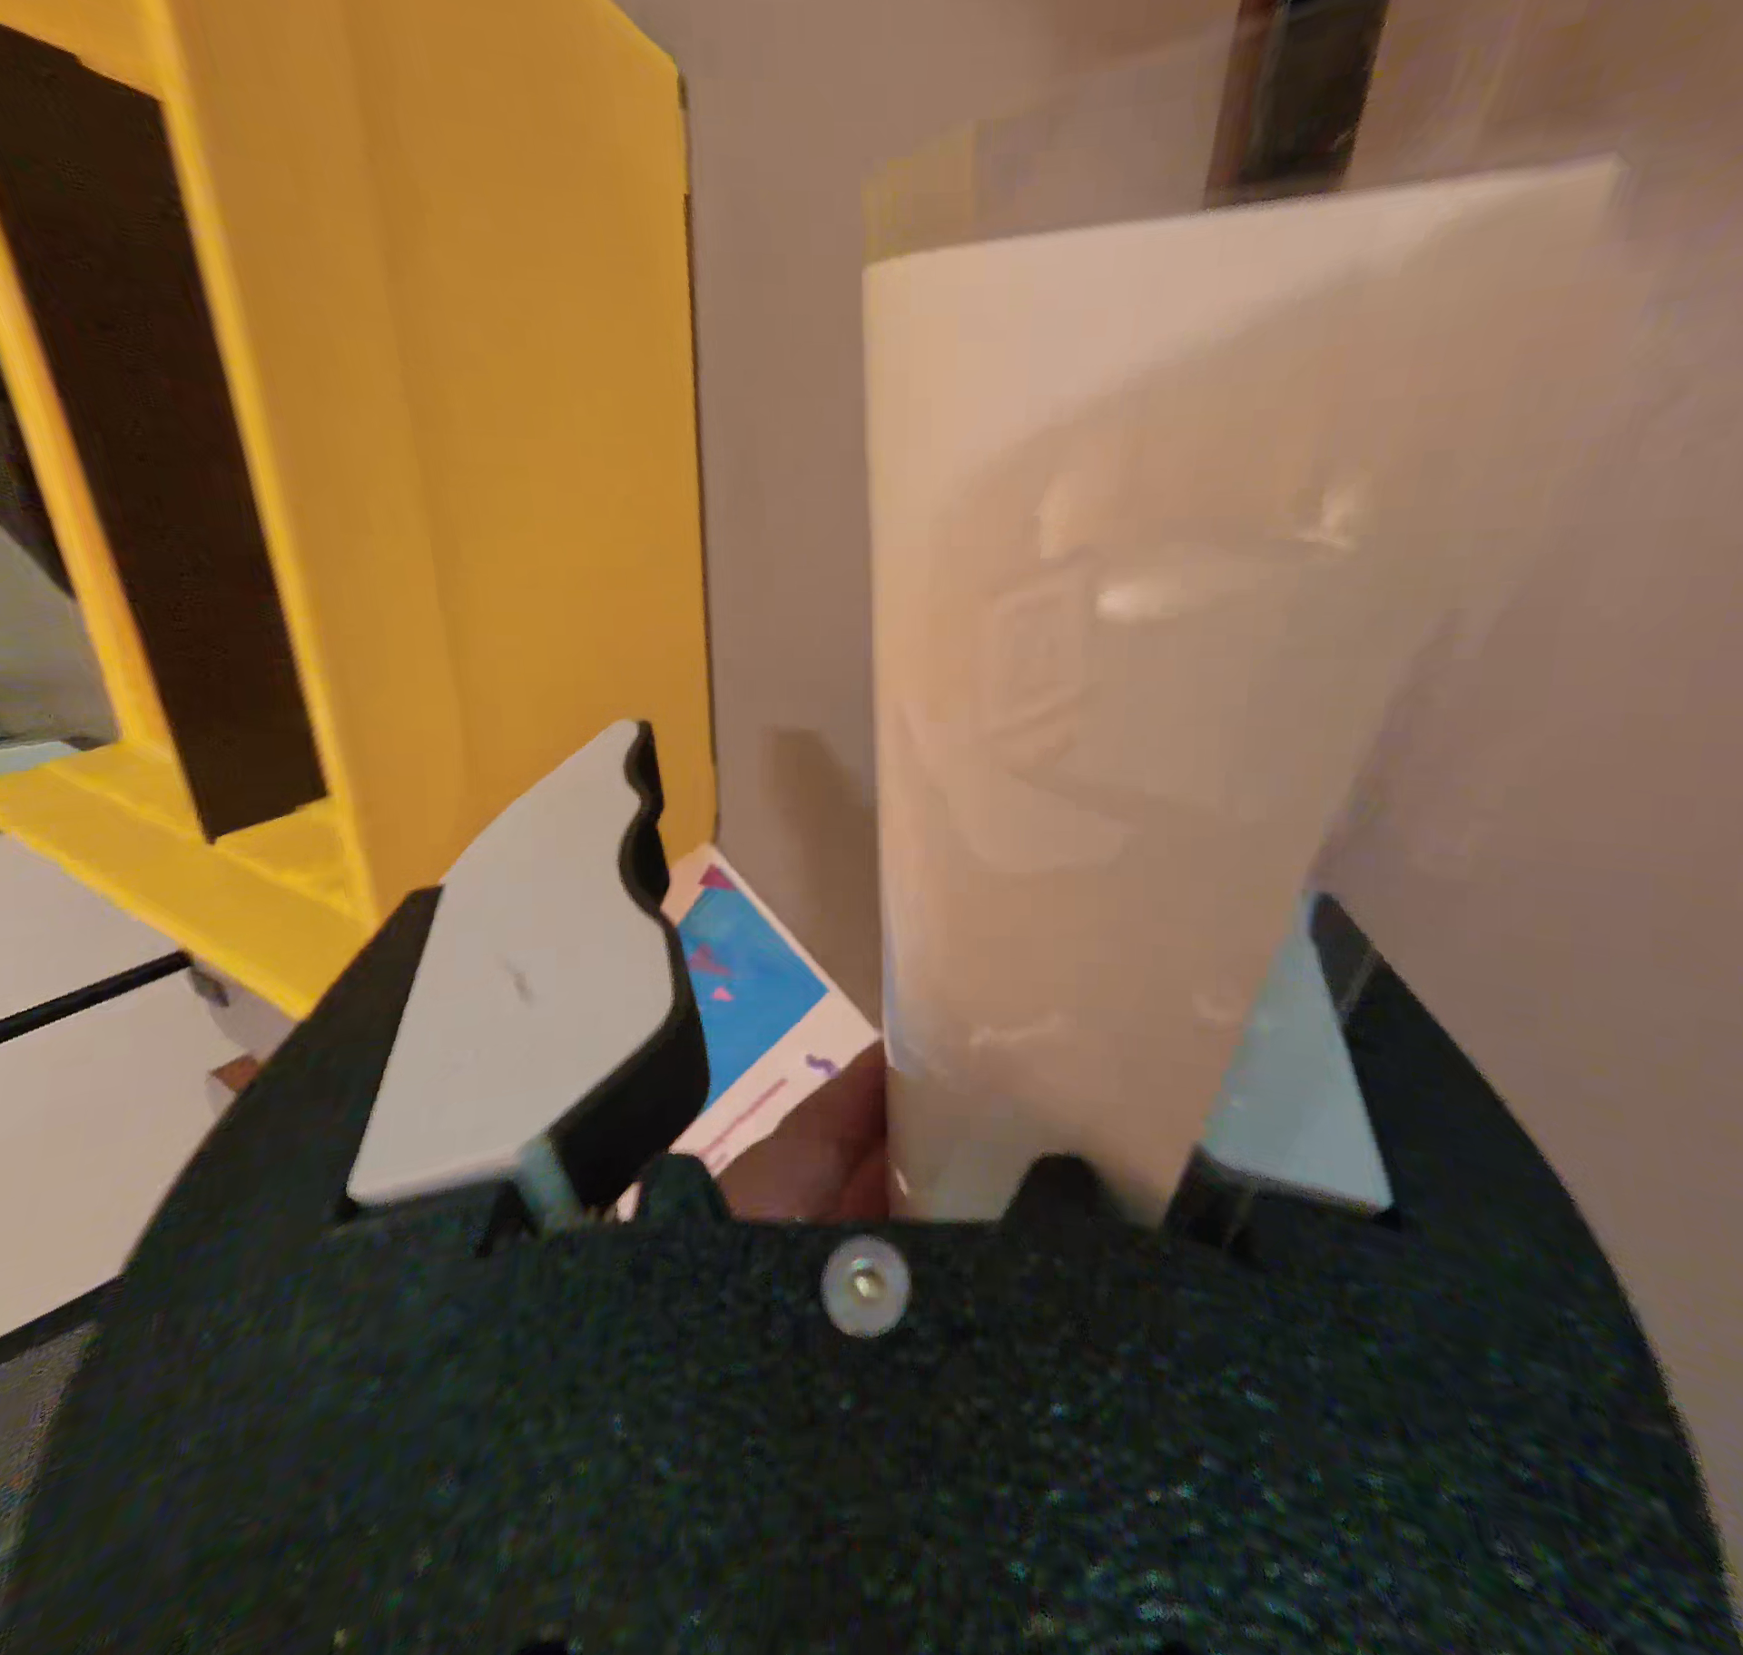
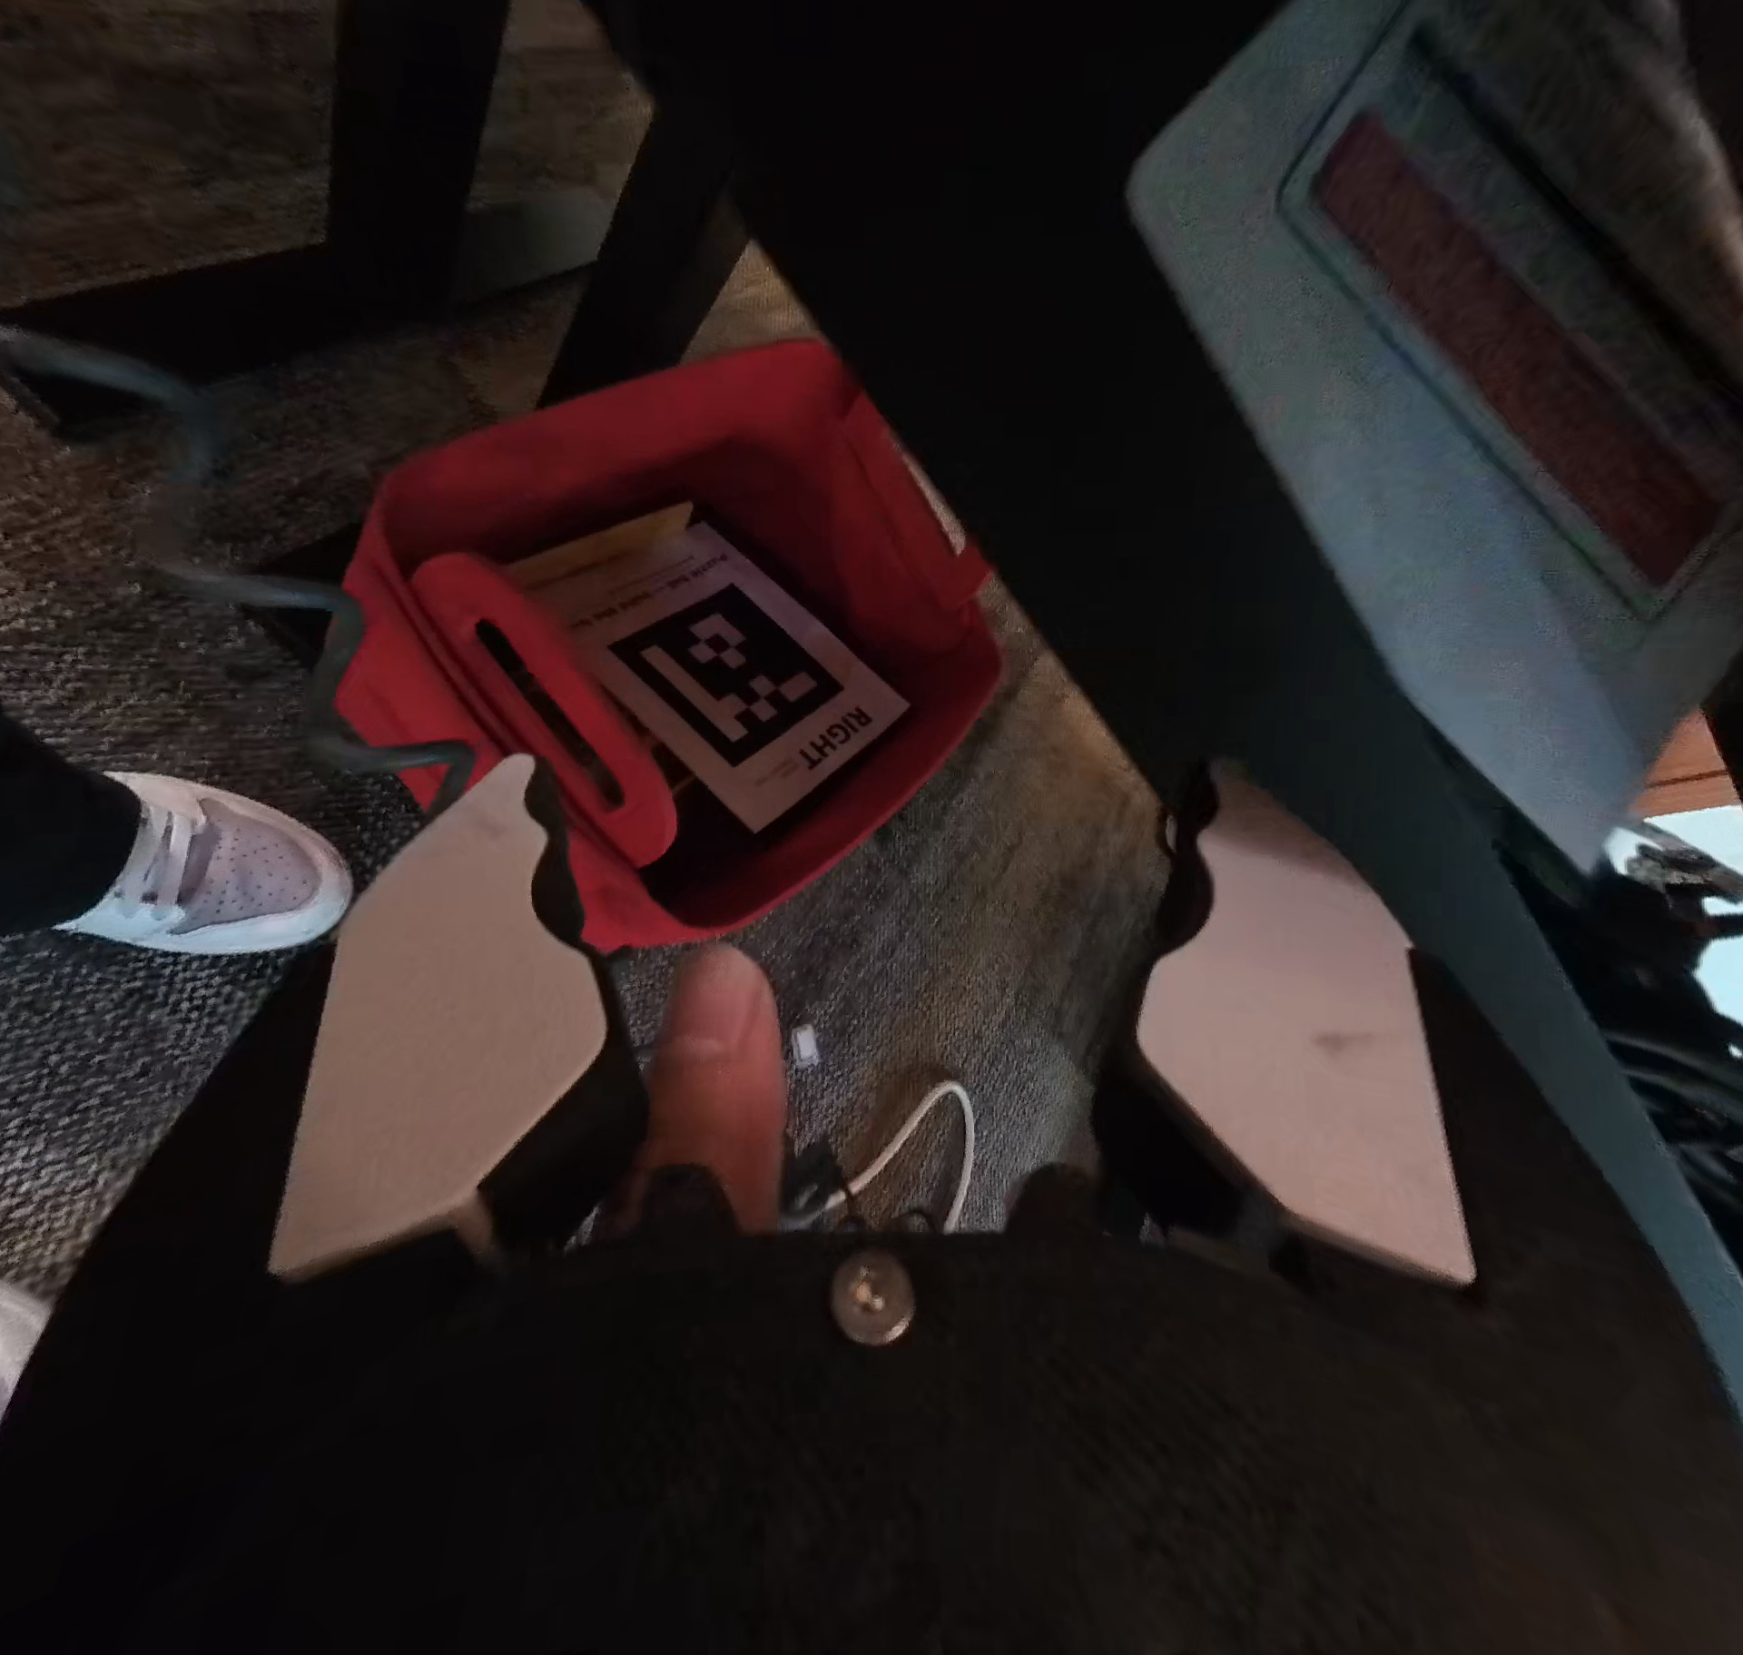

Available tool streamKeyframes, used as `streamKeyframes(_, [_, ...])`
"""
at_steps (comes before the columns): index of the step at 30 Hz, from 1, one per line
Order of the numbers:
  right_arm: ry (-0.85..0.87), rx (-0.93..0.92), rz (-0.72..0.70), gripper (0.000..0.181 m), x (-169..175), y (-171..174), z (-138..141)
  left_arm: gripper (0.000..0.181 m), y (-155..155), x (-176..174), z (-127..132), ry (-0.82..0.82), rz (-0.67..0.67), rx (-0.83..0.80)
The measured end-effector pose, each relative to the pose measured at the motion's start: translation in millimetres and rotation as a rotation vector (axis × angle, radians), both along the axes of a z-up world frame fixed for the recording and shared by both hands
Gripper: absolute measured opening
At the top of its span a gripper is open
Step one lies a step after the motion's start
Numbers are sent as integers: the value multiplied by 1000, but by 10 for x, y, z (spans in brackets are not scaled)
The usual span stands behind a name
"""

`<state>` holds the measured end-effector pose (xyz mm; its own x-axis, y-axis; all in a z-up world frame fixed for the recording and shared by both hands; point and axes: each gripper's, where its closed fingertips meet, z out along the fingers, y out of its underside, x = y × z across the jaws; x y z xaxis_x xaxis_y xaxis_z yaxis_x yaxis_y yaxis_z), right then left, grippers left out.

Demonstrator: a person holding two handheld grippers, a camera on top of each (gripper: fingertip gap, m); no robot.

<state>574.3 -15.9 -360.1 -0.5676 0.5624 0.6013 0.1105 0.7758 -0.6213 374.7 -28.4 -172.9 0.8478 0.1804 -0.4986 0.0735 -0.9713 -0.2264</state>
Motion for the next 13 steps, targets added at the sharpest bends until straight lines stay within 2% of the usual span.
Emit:
streamKeyframes(1, [0,-15,15,123,-39,-2,39,82,-19,-15,85,10,-7,3])
streamKeyframes(5, [53,-15,23,90,-121,105,169,85,-148,-102,236,-2,19,-16])
streamKeyframes(8, [33,-24,47,97,-95,85,153,85,-272,-206,236,22,21,-38])
streamKeyframes(10, [13,-12,63,102,-71,73,129,73,-315,-247,216,11,34,-19])
streamKeyframes(13, [40,-29,78,112,-48,45,227,67,-353,-253,196,-29,49,9])
